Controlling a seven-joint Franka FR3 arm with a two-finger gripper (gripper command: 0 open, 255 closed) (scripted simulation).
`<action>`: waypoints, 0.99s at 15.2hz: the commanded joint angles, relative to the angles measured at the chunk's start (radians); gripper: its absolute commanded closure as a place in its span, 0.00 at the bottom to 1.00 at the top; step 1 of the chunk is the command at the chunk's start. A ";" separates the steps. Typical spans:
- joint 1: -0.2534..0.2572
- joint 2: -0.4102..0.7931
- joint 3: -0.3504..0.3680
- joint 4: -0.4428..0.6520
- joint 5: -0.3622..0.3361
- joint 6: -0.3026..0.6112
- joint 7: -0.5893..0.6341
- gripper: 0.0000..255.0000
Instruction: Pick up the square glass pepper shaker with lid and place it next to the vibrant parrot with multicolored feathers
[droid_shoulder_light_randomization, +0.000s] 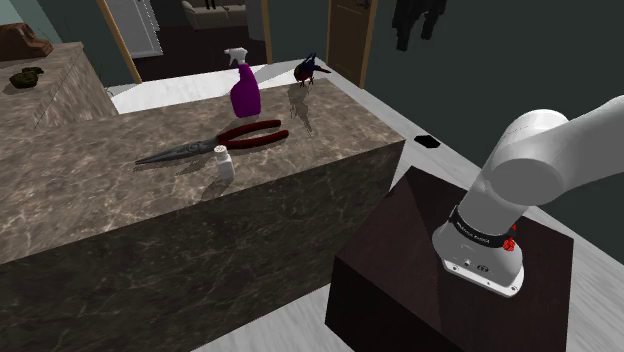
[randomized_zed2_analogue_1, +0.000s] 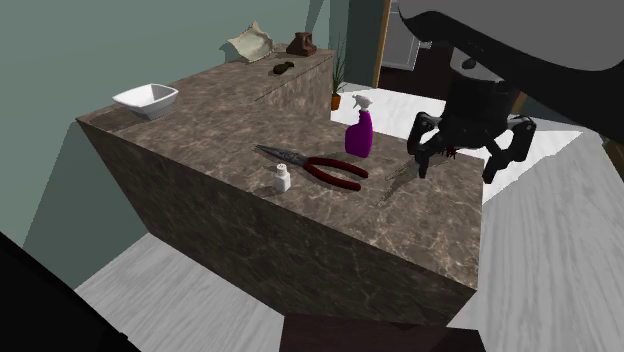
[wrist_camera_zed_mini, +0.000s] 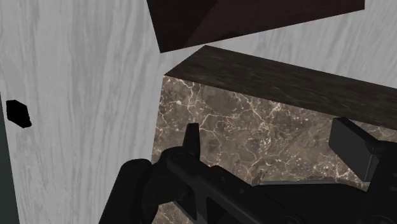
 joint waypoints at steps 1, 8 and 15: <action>0.000 0.000 0.000 0.000 0.000 0.000 0.000 0.00; 0.040 0.148 0.080 -0.016 0.079 0.149 0.110 0.00; 0.075 0.339 0.156 0.026 0.134 0.289 0.208 0.00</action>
